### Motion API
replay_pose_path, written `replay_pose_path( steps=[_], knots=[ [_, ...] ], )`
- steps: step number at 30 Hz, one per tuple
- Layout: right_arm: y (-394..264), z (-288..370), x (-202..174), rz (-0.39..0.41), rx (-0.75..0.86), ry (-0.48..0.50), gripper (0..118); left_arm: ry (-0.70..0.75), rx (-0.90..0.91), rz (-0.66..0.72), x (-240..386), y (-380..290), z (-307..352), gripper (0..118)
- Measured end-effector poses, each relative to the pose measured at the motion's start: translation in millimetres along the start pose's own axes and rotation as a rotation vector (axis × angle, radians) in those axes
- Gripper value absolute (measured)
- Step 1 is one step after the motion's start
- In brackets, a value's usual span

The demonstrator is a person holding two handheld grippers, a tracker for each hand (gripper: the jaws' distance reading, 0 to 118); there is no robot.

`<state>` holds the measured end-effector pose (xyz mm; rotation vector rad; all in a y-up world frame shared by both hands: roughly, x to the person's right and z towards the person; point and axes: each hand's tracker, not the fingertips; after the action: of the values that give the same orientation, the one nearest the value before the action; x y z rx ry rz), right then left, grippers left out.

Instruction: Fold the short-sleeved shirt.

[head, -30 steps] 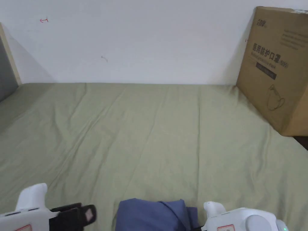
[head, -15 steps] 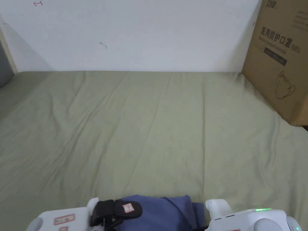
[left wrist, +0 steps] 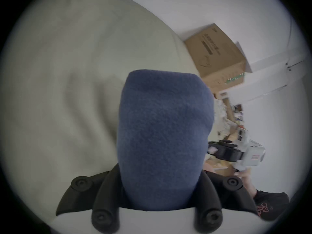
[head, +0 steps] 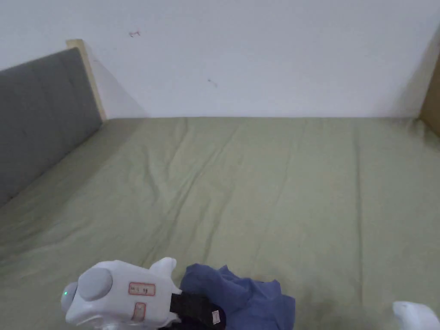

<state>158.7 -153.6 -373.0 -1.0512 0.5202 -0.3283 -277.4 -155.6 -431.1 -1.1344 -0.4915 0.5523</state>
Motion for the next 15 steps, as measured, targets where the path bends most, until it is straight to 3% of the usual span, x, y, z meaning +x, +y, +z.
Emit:
replay_pose_path(
  steps=[4,8,12,13,14,15],
  knots=[
    [-0.6,22.5,-5.9,-0.013,0.019,0.003,0,0.196,0.028,-0.020,-61.7,31.2,86.0,23],
    [-0.2,30.2,-10.8,0.053,0.030,-0.109,0,0.372,-0.041,-0.013,-122.8,53.6,145.5,23],
    [2.4,30.1,-10.2,0.023,0.029,-0.135,0,0.695,-0.066,0.053,-160.5,62.4,168.9,24],
    [3.8,30.3,-10.0,0.006,0.029,-0.136,0,0.763,-0.064,0.063,-167.8,62.7,170.1,34],
    [3.9,30.4,-9.8,-0.005,0.032,-0.137,0,0.840,-0.062,0.056,-172.1,61.8,169.8,65],
    [3.9,30.7,-10.1,-0.013,0.038,-0.141,0,0.926,-0.066,0.036,-177.1,59.7,168.8,81]
  ],
)
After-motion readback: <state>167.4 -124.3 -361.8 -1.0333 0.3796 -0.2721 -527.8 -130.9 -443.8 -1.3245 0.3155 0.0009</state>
